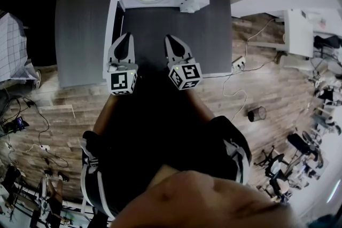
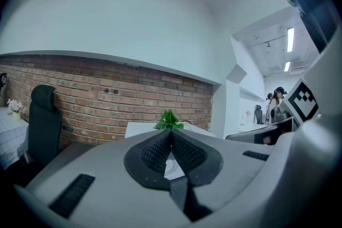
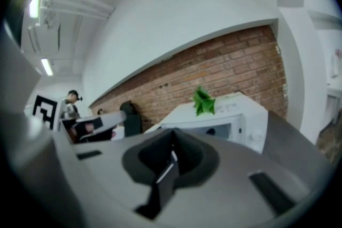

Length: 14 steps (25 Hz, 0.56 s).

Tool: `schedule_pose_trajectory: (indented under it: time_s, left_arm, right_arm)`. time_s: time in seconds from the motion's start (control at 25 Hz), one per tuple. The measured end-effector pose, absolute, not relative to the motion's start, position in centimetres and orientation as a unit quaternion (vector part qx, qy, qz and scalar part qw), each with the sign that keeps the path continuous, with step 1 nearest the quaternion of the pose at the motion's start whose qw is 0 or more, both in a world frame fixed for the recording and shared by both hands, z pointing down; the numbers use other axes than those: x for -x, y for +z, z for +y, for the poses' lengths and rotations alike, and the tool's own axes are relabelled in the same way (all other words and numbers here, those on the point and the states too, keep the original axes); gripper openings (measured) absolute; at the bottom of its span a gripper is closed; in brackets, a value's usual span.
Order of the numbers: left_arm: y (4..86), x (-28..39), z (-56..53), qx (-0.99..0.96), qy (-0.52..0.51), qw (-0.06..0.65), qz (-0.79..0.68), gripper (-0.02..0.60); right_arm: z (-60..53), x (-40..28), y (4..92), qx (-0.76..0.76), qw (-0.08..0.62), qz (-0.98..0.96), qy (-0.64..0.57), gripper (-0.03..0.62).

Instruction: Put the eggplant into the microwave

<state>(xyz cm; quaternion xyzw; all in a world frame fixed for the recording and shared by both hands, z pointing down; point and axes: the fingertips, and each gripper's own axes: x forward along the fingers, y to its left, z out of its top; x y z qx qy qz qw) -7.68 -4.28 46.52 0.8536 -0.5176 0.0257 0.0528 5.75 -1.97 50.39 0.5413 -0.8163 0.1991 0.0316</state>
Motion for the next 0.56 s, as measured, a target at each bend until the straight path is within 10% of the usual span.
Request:
schedule_pose_trajectory:
  time_s: [0.56]
  left_arm:
    - [46.23, 7.76, -4.93, -0.847, 0.018, 0.055, -0.529, 0.035]
  right_arm:
    - [-2.30, -5.94, 50.45, -0.536, 0.025, -0.821, 0.197, 0.032]
